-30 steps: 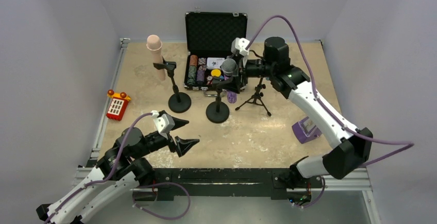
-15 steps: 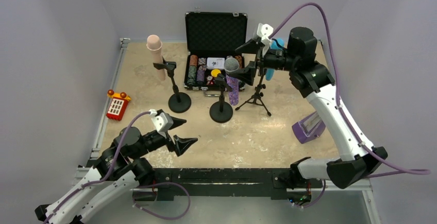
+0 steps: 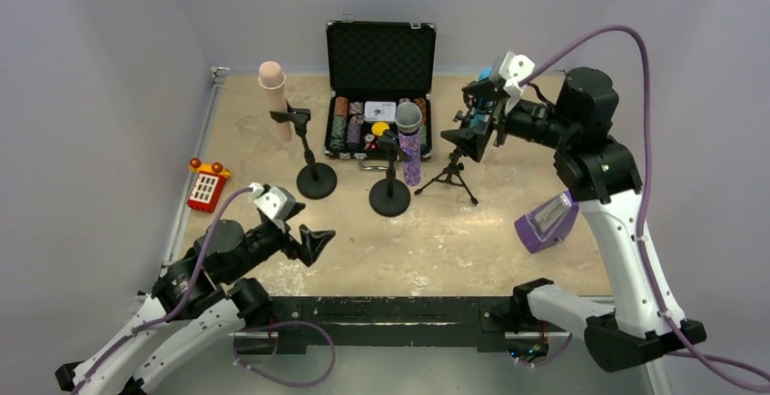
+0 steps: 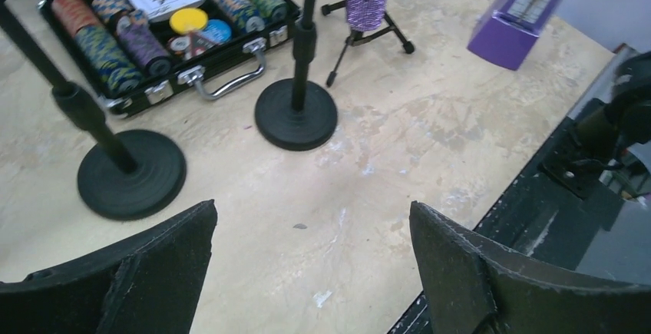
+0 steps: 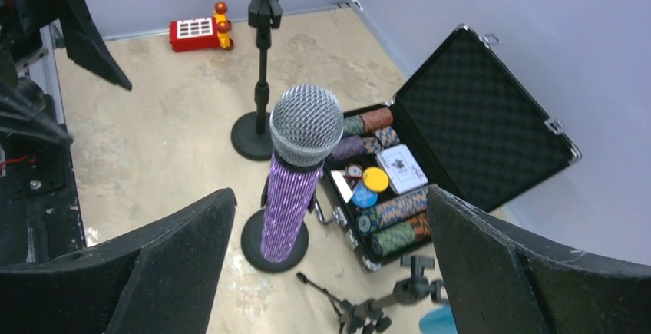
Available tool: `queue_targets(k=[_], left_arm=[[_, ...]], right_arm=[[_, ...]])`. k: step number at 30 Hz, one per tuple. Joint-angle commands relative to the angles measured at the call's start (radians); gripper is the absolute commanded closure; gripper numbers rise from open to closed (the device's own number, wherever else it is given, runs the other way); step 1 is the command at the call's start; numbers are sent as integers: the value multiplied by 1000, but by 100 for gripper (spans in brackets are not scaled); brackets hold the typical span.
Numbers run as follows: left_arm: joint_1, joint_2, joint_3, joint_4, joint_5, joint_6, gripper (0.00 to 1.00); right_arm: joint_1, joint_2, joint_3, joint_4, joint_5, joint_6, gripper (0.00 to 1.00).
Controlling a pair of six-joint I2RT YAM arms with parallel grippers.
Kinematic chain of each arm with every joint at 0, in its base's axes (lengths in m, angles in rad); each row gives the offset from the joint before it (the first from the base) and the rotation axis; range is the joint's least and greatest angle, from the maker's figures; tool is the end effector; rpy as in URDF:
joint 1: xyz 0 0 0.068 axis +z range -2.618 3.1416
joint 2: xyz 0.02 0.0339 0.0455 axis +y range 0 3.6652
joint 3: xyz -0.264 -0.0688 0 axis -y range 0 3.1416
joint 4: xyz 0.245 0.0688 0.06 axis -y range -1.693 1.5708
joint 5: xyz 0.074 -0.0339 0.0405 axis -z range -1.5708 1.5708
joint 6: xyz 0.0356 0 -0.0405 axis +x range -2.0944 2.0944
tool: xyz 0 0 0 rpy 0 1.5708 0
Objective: Attach the microphones to the stand
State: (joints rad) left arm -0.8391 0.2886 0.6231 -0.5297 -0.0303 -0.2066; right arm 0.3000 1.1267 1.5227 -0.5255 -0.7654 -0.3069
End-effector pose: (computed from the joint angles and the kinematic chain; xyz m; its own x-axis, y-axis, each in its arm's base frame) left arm 0.0584 -0.0634 0.3045 -0.2753 -0.0003 -0.9614 0.6819 0.7049 -0.1955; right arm 0.1917 0.0851 0.4889 0.1451 -0.1832 -0.9723 -0.8661 0.4516 -0.2143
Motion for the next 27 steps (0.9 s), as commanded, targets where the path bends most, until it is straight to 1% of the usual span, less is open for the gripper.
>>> queue_targets(k=[1, 3, 7, 10, 12, 18, 22, 24, 27], left_arm=[[0, 8, 44, -95, -212, -53, 1], [0, 6, 52, -109, -280, -53, 0], [8, 5, 72, -126, -394, -34, 0], [38, 16, 94, -146, -423, -24, 0], [82, 39, 104, -152, -398, -20, 0], [361, 139, 120, -113, -239, 0, 0], [540, 192, 178, -108, -159, -14, 0], [576, 252, 253, -162, -152, -30, 0], [578, 281, 344, -223, -121, -46, 0]], right_arm=[[-26, -97, -80, -131, 67, -42, 1], [-46, -164, -159, -128, 34, -34, 1], [-129, -270, -285, -118, -30, 15, 1], [-172, -328, -371, -120, -39, 14, 1], [-194, -364, -428, -112, -40, 13, 1], [-258, -433, -519, -93, -32, 20, 1], [-290, -451, -579, -32, 34, 78, 1], [-297, -460, -608, -2, 58, 107, 1], [-329, -474, -633, 43, 91, 170, 2]])
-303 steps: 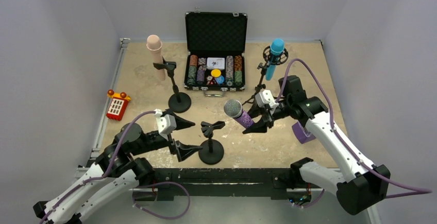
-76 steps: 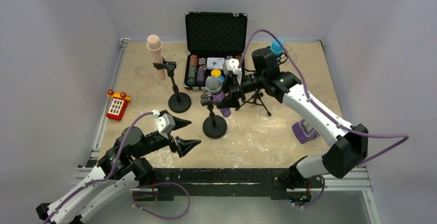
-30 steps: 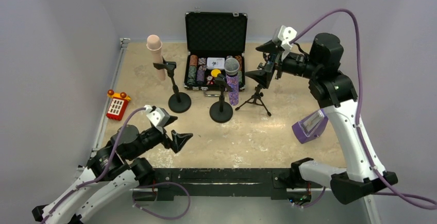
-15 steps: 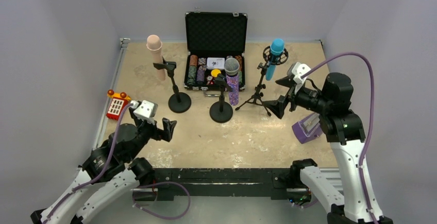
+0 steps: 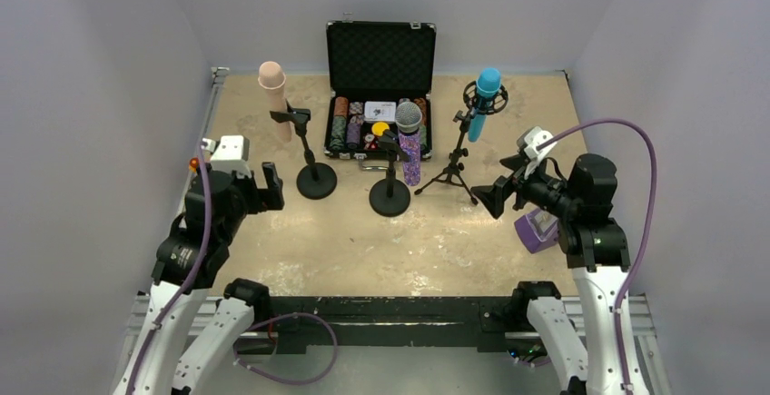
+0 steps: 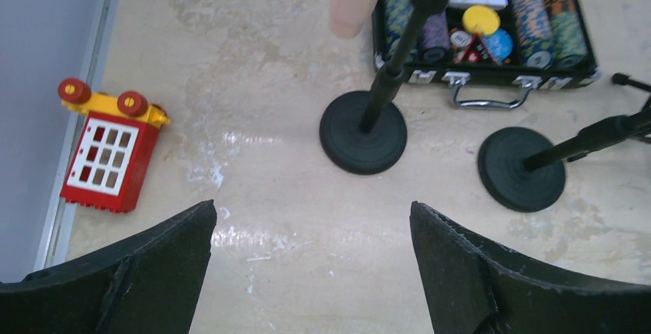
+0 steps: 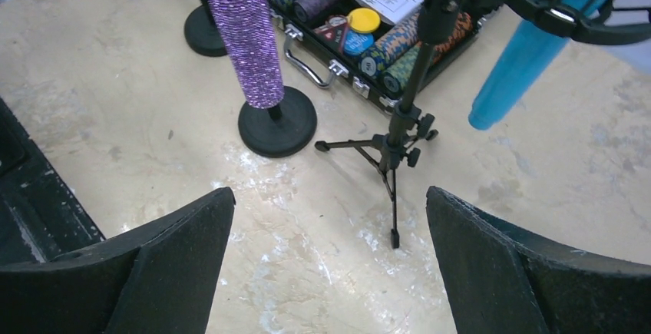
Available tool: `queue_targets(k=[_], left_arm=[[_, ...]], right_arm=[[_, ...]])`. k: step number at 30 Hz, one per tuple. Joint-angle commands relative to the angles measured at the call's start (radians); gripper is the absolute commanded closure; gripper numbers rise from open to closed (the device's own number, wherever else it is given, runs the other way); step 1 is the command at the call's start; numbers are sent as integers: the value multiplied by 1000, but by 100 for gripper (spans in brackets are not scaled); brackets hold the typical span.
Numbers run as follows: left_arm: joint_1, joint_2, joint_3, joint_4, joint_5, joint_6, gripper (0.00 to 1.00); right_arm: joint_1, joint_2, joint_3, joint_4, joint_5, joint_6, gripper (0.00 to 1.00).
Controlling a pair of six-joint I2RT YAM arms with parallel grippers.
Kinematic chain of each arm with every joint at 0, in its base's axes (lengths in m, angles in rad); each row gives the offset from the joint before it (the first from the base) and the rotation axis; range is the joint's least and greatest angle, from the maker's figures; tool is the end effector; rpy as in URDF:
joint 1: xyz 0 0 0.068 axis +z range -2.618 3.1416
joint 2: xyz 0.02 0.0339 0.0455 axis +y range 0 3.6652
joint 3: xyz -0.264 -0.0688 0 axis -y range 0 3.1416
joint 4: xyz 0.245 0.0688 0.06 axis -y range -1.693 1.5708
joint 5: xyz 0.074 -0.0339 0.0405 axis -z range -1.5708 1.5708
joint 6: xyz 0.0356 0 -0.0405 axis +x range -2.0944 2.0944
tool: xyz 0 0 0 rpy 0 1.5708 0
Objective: Attach the microphones to the stand
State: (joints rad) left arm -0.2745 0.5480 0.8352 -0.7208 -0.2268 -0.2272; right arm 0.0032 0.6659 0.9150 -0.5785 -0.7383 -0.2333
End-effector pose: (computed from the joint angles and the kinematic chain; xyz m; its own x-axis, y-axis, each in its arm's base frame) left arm 0.1093 -0.0225 0.3323 -0.4093 -0.1128 -0.9054 -0.0251 0.9933 -0.1124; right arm 0.1299 0.0244 0.3627 -0.1669 -0.1715 -0.9709 -0.6967 0.7174 -0.0069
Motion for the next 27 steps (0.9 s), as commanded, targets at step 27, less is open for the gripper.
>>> queue_targets(k=[27], left_arm=[[14, -130, 91, -24, 101, 3, 0]], right_arm=[[-34, 42, 80, 116, 238, 250, 1]])
